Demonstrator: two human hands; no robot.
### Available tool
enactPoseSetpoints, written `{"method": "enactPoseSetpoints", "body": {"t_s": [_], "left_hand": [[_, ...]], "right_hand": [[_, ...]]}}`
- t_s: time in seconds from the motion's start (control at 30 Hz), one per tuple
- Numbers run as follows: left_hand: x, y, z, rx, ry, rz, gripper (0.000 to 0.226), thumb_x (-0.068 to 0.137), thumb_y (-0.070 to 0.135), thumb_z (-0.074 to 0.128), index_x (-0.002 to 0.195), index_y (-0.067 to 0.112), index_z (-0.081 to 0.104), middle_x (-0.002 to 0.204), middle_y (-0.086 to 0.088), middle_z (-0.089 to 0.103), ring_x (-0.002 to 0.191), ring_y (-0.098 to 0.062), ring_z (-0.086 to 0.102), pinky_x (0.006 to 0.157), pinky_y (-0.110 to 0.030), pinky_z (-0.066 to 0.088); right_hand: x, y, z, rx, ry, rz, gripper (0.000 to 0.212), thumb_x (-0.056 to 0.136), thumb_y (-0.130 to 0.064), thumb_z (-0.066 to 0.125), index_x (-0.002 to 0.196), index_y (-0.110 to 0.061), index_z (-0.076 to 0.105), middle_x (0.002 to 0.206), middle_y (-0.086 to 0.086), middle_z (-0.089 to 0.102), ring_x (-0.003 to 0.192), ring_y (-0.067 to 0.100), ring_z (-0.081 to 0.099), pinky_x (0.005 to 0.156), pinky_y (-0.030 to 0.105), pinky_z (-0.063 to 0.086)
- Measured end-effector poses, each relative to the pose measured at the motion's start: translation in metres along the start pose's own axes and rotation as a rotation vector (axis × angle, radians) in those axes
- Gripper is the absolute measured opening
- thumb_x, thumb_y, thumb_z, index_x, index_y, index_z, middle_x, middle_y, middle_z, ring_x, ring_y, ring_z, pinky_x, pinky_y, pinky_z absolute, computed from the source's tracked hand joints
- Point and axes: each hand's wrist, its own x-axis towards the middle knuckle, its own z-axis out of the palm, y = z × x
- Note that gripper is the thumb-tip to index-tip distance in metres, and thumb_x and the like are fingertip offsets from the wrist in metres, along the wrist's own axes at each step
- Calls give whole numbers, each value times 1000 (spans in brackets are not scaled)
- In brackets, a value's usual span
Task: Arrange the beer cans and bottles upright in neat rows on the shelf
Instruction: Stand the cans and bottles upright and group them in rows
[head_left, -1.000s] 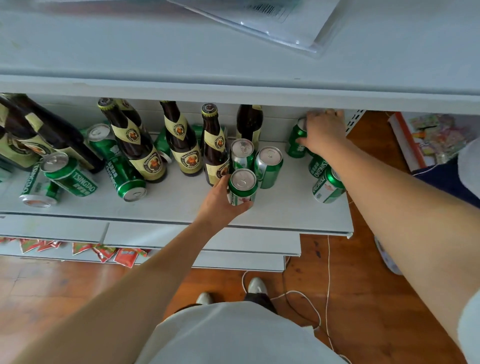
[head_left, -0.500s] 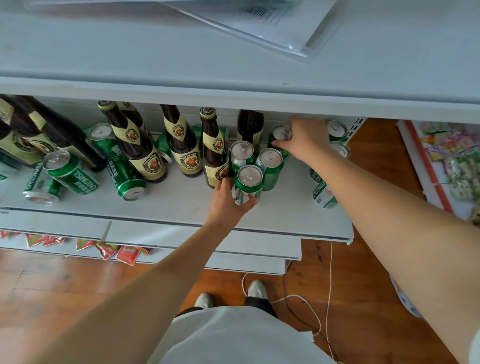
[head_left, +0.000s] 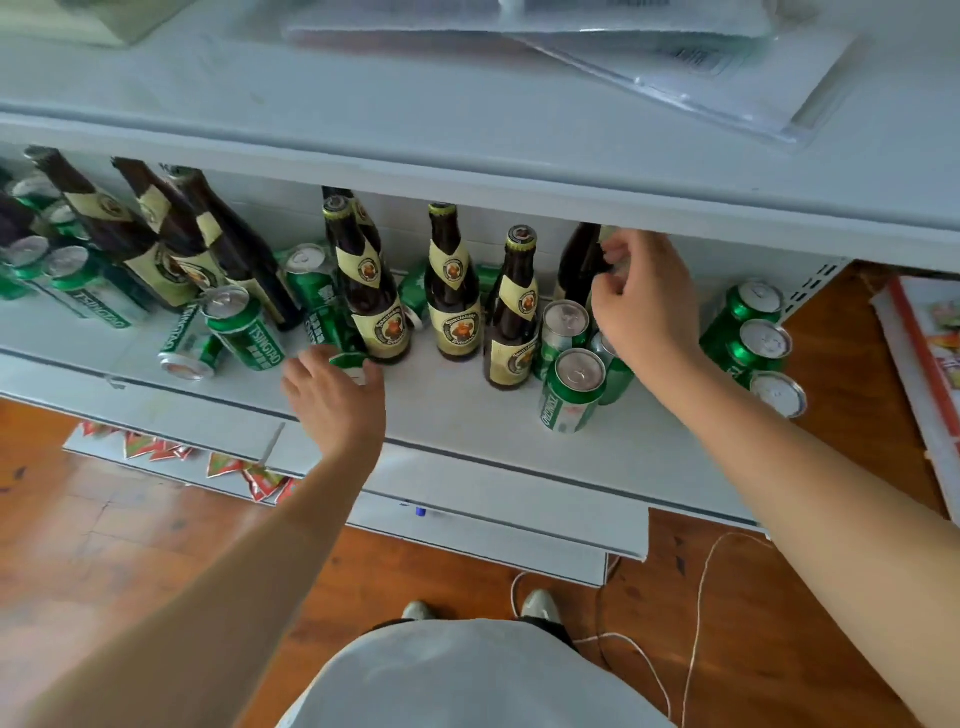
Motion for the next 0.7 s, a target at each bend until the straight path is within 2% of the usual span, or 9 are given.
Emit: {"method": "enactPoseSetpoints", "body": {"t_s": [0.07, 0.13, 0.23, 0.33, 0.43, 0.47, 0.53, 0.6, 0.7], "left_hand": [[17, -15, -1, 47, -28, -132, 65, 80, 43, 72, 127, 7, 45, 128, -16, 45, 119, -35, 40, 104, -40, 30], [28, -23, -1, -10, -117, -187, 79, 79, 46, 73, 135, 4, 37, 135, -18, 39, 126, -36, 36, 109, -40, 28], [44, -24, 7, -177, -306, -251, 81, 80, 46, 75, 134, 0, 37, 133, -19, 46, 125, -35, 45, 104, -40, 39], [60, -28, 8, -197, -453, -319, 67, 75, 51, 77, 117, 4, 53, 111, -15, 64, 104, -32, 62, 81, -39, 53], [73, -40, -3, -313, -537, -360, 47, 76, 43, 78, 104, 8, 66, 84, -6, 66, 75, -22, 63, 59, -28, 48], [75, -45, -9, -345, -564, -382, 44, 76, 41, 77, 104, 9, 66, 80, -3, 65, 71, -19, 62, 59, -29, 51], [75, -56, -23, -397, -595, -370, 54, 71, 42, 78, 113, 11, 62, 83, -1, 66, 77, -18, 64, 75, -35, 59], [77, -69, -37, -327, -580, -208, 74, 61, 50, 76, 123, 15, 56, 98, -1, 66, 88, -18, 64, 84, -34, 56], [84, -77, -51, -259, -454, 53, 66, 66, 38, 80, 122, 15, 53, 113, -2, 51, 96, -18, 52, 86, -25, 41]], "right_hand": [[-12, -24, 8, 130, 49, 35, 30, 79, -15, 52, 109, -13, 54, 108, 1, 57, 85, 21, 57, 77, 40, 49], [-31, -51, 13, 206, 172, 21, 25, 77, -11, 52, 101, -12, 54, 98, 0, 54, 77, 18, 53, 67, 37, 47], [-59, -90, 26, 176, 251, -196, 17, 75, -1, 54, 91, -8, 57, 85, 1, 53, 69, 16, 48, 57, 30, 39], [-75, -115, 57, 104, 64, -325, 16, 76, -2, 56, 90, -10, 59, 81, 0, 55, 64, 17, 49, 52, 32, 40], [-81, -134, 90, 71, -164, -278, 15, 85, -11, 54, 97, -16, 62, 86, -3, 61, 65, 17, 55, 54, 35, 47], [-81, -139, 99, 61, -250, -223, 16, 88, -14, 53, 101, -18, 62, 89, -4, 62, 70, 17, 57, 58, 35, 48], [-80, -148, 119, 84, -406, -126, 23, 91, -15, 52, 111, -19, 61, 101, -3, 63, 82, 17, 59, 68, 36, 50], [-81, -156, 137, 70, -530, -153, 36, 90, -14, 52, 126, -19, 55, 119, 0, 58, 94, 20, 59, 76, 39, 50], [-88, -166, 160, 29, -677, -216, 51, 91, -17, 52, 141, -21, 42, 136, 2, 46, 106, 23, 57, 82, 43, 51]]}}
